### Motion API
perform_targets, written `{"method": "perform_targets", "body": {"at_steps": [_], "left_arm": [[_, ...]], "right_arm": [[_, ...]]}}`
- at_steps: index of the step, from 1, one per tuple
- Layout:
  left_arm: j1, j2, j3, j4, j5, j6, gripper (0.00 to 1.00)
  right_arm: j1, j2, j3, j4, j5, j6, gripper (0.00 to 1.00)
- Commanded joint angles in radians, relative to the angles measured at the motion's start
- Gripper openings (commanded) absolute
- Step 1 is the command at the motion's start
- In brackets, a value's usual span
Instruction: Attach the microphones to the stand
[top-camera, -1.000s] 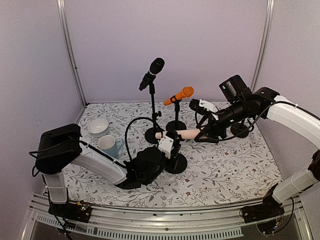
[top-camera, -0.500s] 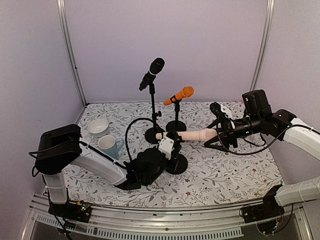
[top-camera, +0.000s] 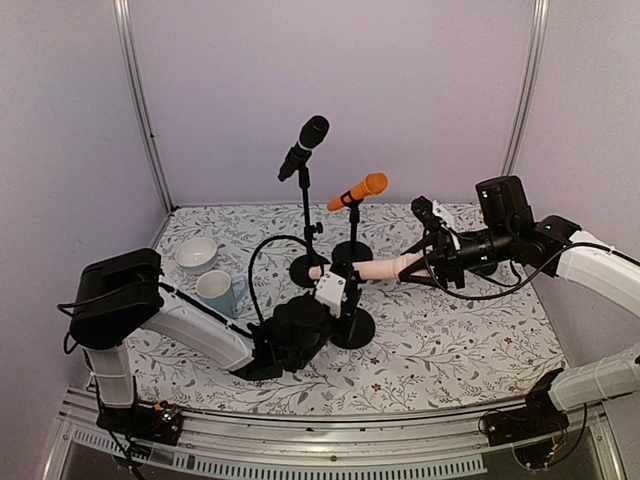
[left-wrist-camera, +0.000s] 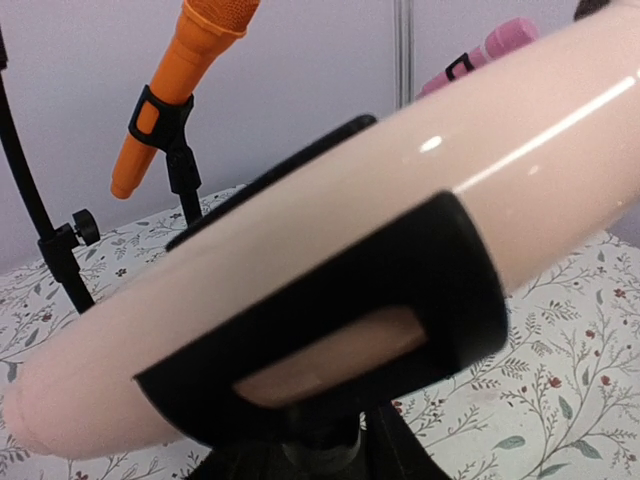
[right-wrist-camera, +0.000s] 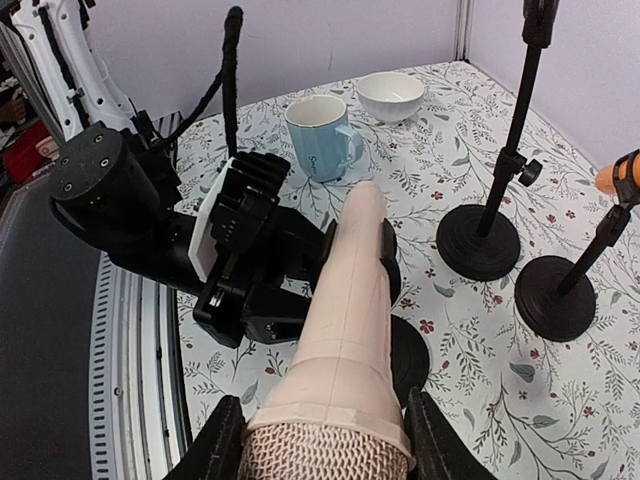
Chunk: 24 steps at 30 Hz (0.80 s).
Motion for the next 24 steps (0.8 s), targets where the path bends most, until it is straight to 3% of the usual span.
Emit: {"method": "perform_targets", "body": {"at_steps": [1,5,7,14,18,20,22,24], "left_arm": [[-0.020,-0.022,0.035,0.097,-0.066,0.039,0.40],[-0.020,-0.001,0.057,0.131,-0.093,0.064,0.44],[-0.014,0.014,0.077,0.132,-0.067,0.072,0.42],[-0.008,0.059,0.080,0.163,-0.052,0.085,0.16],[-0.001,0.078,0.084,0.164,-0.036,0.090,0.06],[0.001,0.082,0.085,0.158,-0.041,0.076,0.11],[0.002,0.087,0.089,0.146,-0.061,0.057,0.29],[0.002,0.093,0.099,0.135,-0.073,0.050,0.40]], "right_arm": [[0.004,0.014,0.049,-0.021,0.043,0.003,0.08],[0.005,0.027,0.066,-0.041,0.042,0.008,0.05],[0.006,0.028,0.066,-0.042,0.038,0.012,0.04],[0.005,0.046,0.090,-0.072,0.049,0.007,0.01],[0.006,0.063,0.125,-0.109,0.061,0.001,0.00],[0.007,0.069,0.141,-0.122,0.067,0.000,0.00],[0.008,0.070,0.146,-0.126,0.066,0.002,0.00],[0.010,0.072,0.146,-0.125,0.065,0.003,0.00]]}}
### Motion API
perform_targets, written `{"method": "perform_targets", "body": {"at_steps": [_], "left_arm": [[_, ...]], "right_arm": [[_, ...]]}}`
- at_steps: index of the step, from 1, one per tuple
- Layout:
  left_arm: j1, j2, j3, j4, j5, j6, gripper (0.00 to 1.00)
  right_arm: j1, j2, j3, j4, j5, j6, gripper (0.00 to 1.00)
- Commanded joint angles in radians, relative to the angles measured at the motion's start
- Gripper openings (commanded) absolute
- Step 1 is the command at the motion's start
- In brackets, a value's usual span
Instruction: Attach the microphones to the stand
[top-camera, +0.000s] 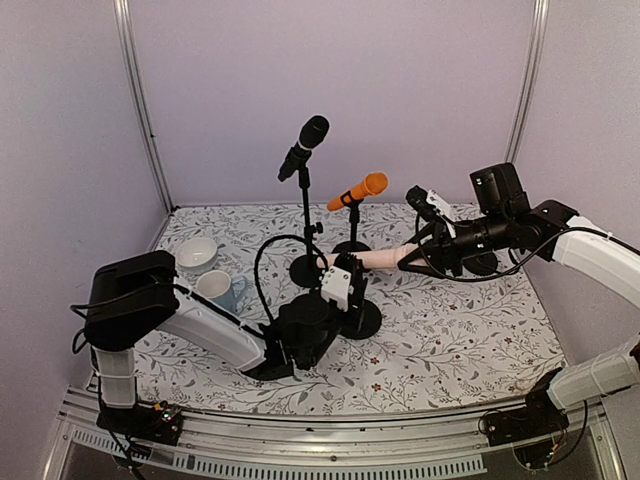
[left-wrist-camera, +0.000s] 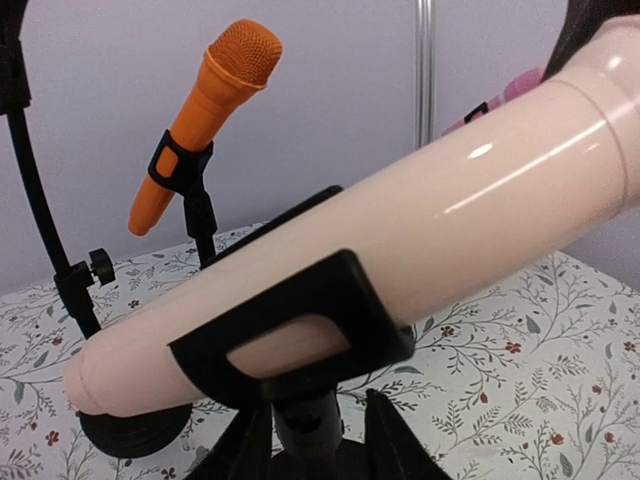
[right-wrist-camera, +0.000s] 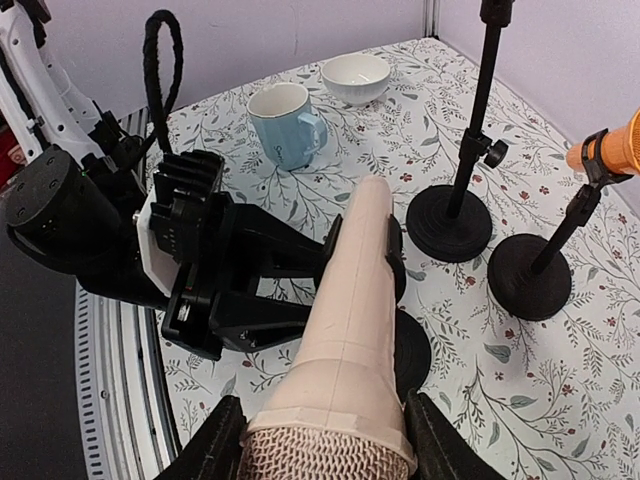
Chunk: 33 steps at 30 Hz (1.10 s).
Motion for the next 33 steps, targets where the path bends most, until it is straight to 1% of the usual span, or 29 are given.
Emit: {"method": "perform_targets", "body": {"at_steps": [1,6,10,12,17,23,30,31,33], "left_arm": [[0.006,0.033,0.041,-0.005,0.009,-0.017,0.41],[0.020,0.063,0.084,-0.062,0.000,-0.042,0.44],[0.043,0.097,0.108,-0.041,-0.011,-0.041,0.42],[0.051,0.111,0.119,-0.032,-0.009,-0.038,0.37],[0.055,0.133,0.129,-0.007,0.019,-0.020,0.19],[0.056,0.134,0.125,0.002,0.070,-0.012,0.01],[0.048,0.120,0.101,0.013,0.140,0.023,0.00],[0.045,0.119,0.101,0.016,0.142,0.033,0.00],[0.038,0.121,0.101,0.022,0.142,0.048,0.00]], "right_arm": [[0.009,0.006,0.029,-0.020,-0.017,0.003,0.00],[0.013,0.002,0.018,-0.011,-0.025,0.014,0.00],[0.013,-0.005,0.017,-0.012,-0.031,0.022,0.00],[0.013,-0.007,0.017,-0.014,-0.027,0.022,0.00],[0.013,-0.010,0.015,-0.028,-0.020,0.013,0.00],[0.015,-0.004,0.033,-0.044,0.000,0.009,0.00],[0.063,0.077,0.076,-0.107,0.150,-0.065,0.00],[0.067,0.088,0.105,-0.108,0.164,-0.071,0.00],[0.069,0.112,0.112,-0.108,0.175,-0.073,0.00]]}}
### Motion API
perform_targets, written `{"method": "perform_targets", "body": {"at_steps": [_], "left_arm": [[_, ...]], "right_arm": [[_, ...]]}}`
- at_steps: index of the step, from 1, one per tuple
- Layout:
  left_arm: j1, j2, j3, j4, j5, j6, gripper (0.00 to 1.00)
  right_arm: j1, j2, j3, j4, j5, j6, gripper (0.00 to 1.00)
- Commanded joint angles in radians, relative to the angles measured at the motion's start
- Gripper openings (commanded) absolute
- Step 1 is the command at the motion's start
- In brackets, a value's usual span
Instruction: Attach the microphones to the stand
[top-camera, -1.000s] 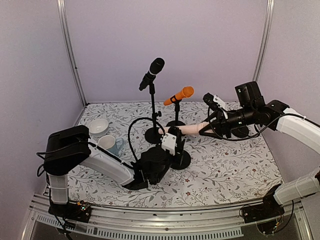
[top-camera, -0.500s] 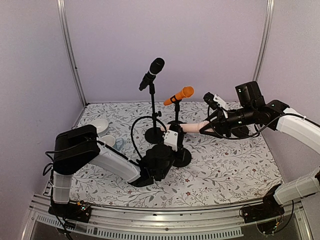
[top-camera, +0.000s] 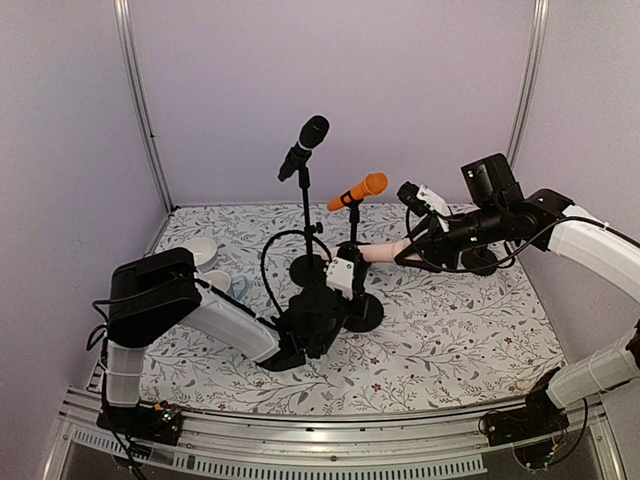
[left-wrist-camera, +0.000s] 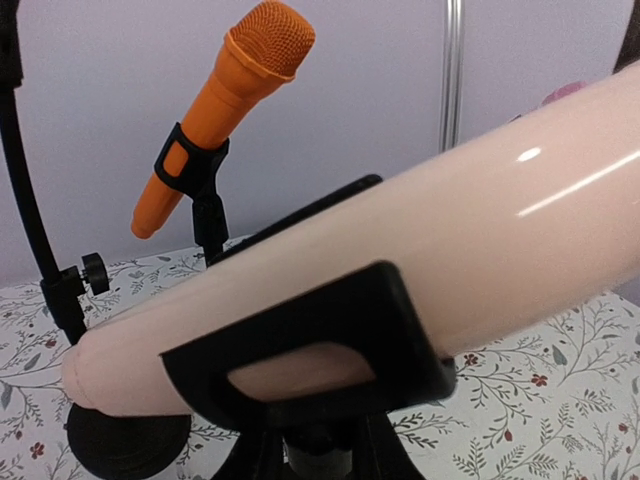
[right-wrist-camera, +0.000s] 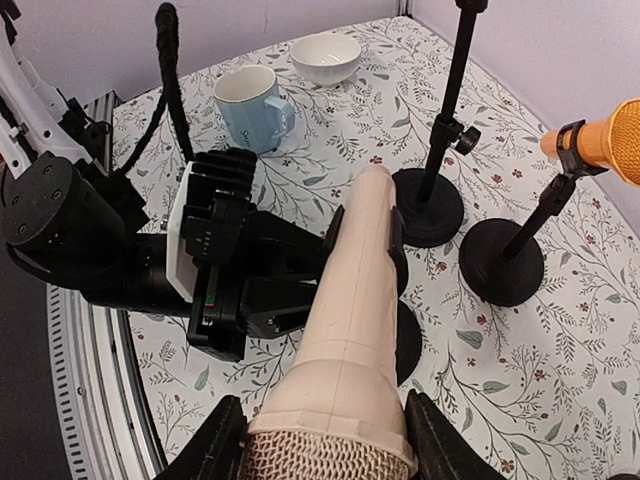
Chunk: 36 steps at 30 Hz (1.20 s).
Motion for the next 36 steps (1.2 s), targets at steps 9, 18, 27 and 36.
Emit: {"method": "perform_targets", "body": {"at_steps": [9,18,27,36], "left_arm": [[-0.040,0.020,0.002,0.001,0.131,0.107,0.00],[-0.059,0.033,0.021,-0.008,0.146,0.148,0.00],[-0.070,0.022,0.017,-0.003,0.160,0.174,0.00],[-0.082,0.025,0.022,0.004,0.162,0.191,0.00]], "right_arm": [[0.043,0.181,0.094,-0.066,0.058,-0.035,0.00],[0.081,0.238,0.214,-0.166,0.170,-0.152,0.00],[0.154,0.212,0.217,-0.191,0.347,-0.452,0.00],[0.171,0.294,0.216,-0.177,0.312,-0.451,0.00]]}}
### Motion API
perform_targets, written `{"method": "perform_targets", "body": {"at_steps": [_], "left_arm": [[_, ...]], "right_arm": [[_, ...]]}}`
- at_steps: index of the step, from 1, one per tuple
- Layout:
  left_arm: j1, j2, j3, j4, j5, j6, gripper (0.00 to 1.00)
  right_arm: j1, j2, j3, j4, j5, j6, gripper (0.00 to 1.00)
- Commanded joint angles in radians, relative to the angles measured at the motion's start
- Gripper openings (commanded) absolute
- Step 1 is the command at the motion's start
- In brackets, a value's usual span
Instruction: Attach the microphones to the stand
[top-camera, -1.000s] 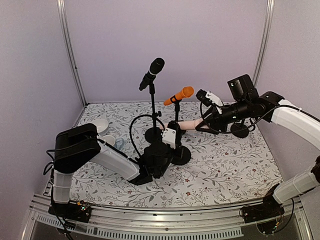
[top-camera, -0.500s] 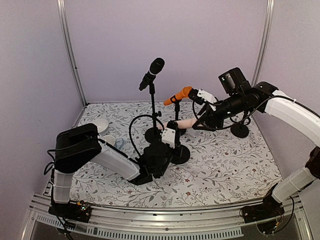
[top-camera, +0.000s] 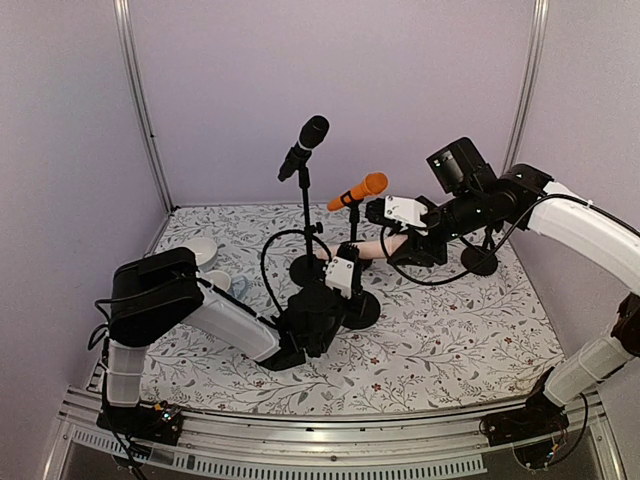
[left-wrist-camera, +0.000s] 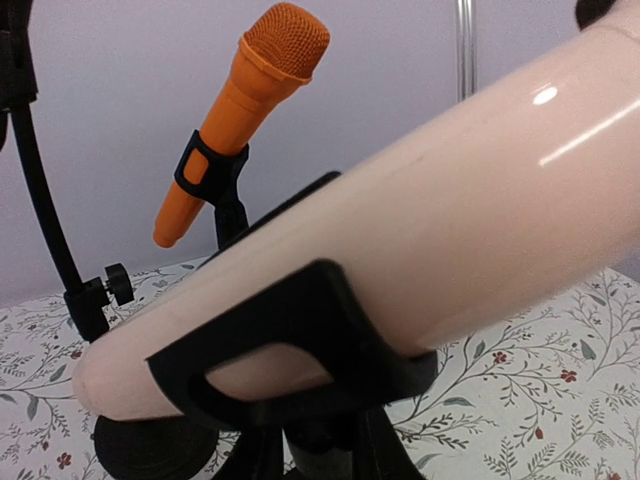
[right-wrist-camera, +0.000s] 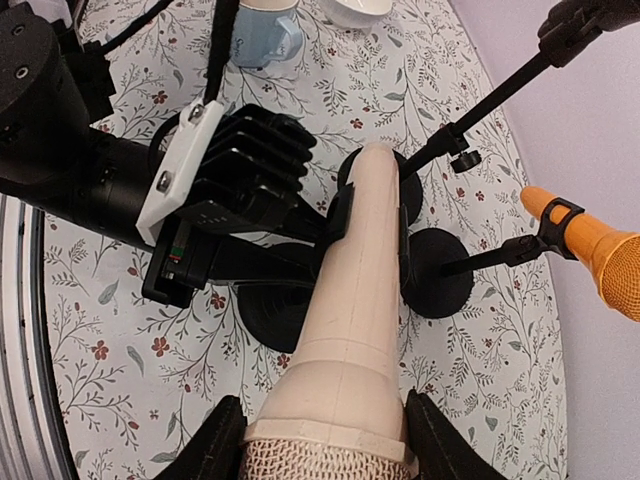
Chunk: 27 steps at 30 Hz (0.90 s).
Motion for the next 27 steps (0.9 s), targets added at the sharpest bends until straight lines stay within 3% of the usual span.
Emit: {"method": "perform_targets", "body": {"at_steps": [1,13,16,27], "left_arm": [[-0.090,0.015,0.022,-0.021,0.193,0.118,0.00],[-0.091,-0.001,0.015,-0.017,0.193,0.128,0.00],[-0.092,-0.004,0.016,-0.015,0.193,0.135,0.00],[-0.094,-0.027,-0.002,-0.022,0.169,0.130,0.00]], "right_arm": [[0.034,0.125,-0.038,0.053,0.025,-0.048,0.00],[0.063,0.121,-0.164,0.223,0.195,-0.076,0.00],[0.063,0.135,-0.149,0.230,0.176,-0.069,0.00],[0.061,0.231,-0.103,0.154,-0.027,0.241,0.00]]}}
